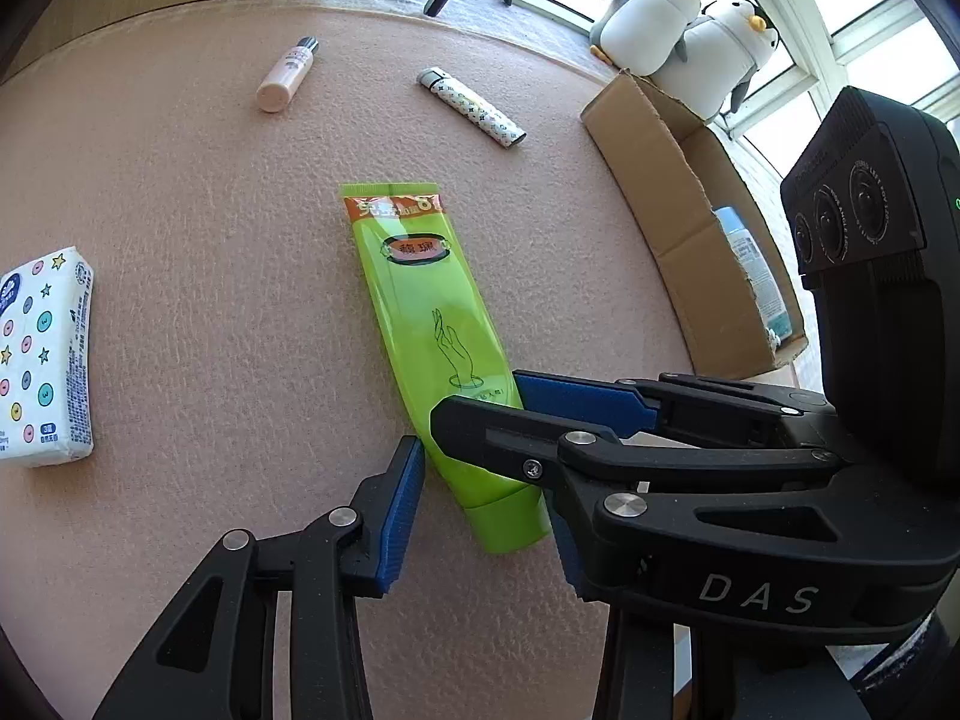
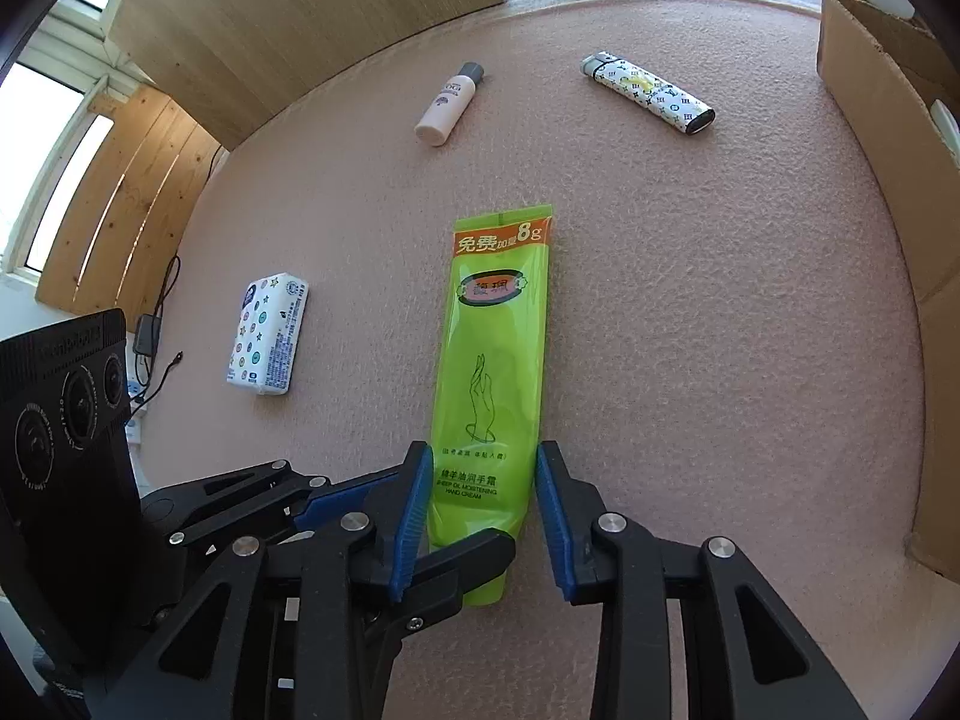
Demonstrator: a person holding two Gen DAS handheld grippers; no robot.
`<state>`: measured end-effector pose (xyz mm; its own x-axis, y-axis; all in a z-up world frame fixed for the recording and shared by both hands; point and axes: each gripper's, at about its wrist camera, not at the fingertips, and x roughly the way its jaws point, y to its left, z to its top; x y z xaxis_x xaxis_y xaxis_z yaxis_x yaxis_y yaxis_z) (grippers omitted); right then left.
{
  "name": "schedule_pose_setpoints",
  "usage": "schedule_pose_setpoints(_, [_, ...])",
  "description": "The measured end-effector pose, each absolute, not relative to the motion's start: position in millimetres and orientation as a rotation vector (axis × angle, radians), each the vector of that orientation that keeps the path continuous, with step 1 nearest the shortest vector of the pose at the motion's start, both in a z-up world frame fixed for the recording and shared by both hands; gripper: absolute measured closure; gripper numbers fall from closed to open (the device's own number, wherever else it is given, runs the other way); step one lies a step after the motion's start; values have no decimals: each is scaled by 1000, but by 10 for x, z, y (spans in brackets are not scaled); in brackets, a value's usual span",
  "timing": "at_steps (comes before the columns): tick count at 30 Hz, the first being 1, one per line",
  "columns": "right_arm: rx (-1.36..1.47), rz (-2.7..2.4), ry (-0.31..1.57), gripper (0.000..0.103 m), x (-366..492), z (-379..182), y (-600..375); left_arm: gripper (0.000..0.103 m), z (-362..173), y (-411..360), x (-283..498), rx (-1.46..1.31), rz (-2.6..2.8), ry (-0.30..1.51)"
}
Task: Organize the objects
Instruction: 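Carry the green tube with the right tool over the box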
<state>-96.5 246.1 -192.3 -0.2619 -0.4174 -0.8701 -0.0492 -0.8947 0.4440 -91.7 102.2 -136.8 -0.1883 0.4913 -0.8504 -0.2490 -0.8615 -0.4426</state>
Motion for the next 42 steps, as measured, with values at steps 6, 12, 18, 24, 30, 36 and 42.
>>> schedule_pose_setpoints(6, [1679, -2305, -594, 71, -951, -1712, 2607, 60, -1120, 1126, -971, -1546, 2119, -239])
schedule_pose_setpoints(12, [1623, -2382, -597, 71, -943, -1455, 2865, 60, -898, 1427, -1094, -1475, 2122, -197])
schedule_pose_setpoints(18, [1578, -2463, -622, 71, -972, -1245, 3154, 60, -712, 1788, -1254, -1411, 2113, -156])
schedule_pose_setpoints(24, [1550, -2538, -652, 71, -947, -1118, 3529, 60, -609, 2277, -1385, -1367, 2083, -130])
schedule_pose_setpoints(30, [1558, -2598, -669, 71, -936, -1090, 3930, 60, -609, 2723, -1485, -1347, 2047, -96])
schedule_pose_setpoints(36, [1577, -2628, -688, 71, -917, -1160, 4242, 60, -685, 3112, -1563, -1356, 2019, -65])
schedule_pose_setpoints(42, [1586, -2628, -749, 71, -896, -1242, 4500, 60, -753, 3367, -1612, -1368, 2004, -51])
